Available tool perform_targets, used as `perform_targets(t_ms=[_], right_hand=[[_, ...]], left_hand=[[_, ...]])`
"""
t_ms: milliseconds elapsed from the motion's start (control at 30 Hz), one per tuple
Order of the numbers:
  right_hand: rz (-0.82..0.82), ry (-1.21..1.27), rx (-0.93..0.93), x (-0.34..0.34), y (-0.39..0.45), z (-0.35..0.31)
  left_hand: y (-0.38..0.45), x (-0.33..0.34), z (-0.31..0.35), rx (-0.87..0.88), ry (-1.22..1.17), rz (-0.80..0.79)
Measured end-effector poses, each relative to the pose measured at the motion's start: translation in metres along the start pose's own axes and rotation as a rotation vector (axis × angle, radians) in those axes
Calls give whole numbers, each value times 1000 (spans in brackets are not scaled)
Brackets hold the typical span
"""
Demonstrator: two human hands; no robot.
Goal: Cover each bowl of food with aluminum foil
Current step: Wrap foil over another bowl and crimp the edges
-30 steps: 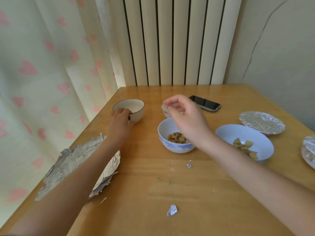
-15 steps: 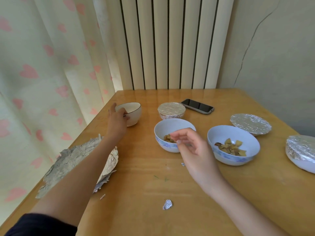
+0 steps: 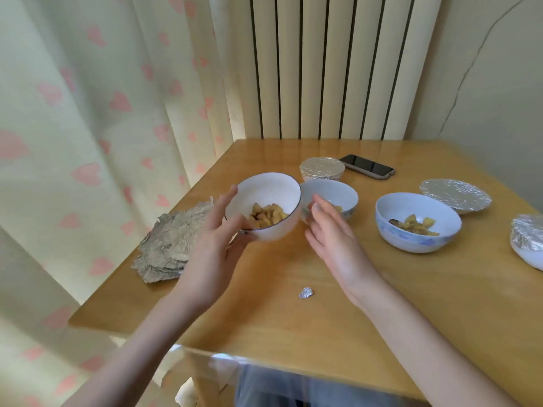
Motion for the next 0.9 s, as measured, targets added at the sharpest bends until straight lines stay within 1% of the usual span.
perform_targets(t_ms=[67,100,267,400,500,533,567,633,700,800,833,900], right_hand=[[-17,17,41,0,-5,13],[0,14,42,-1,-8,19],[140,-39,1,-12,-30,32],[183,-96,19,-17,-31,39],[203,-80,33,-22,-30,44],[202,-71,34,-22,-30,44],[198,-62,35,-22,-30,45],[198,-45,31,-21,-30,44],[199,-36,33,-21,-31,45],[223,0,36,-23,-31,48],[234,15,42,-25,-31,50],[240,41,44,-26,-31,49]], left_hand=[[-17,10,12,42,-33,-60],[-23,15,16,61,-34,-79],[-39,35,23,35,-47,-131],[-40,40,25,23,-84,-134],[-37,30,21,26,-210,-265],[-35,24,14,-23,-205,-279],[-32,18,3,-90,-149,-252],[-28,9,-21,-257,50,-170],[-28,6,-38,-390,168,-125],[-30,1,-51,-436,175,16],[-31,-2,-53,-451,186,30],[-33,-3,-55,-441,238,-67]])
Point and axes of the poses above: each hand's wrist, its own y-axis towards the middle knuckle, its own x-axis out of the palm, z = x × y, the point moved 3 cm from there along y, towards the middle knuckle, and after that the axes turned 2 degrees about x, right-handed, at the moved point
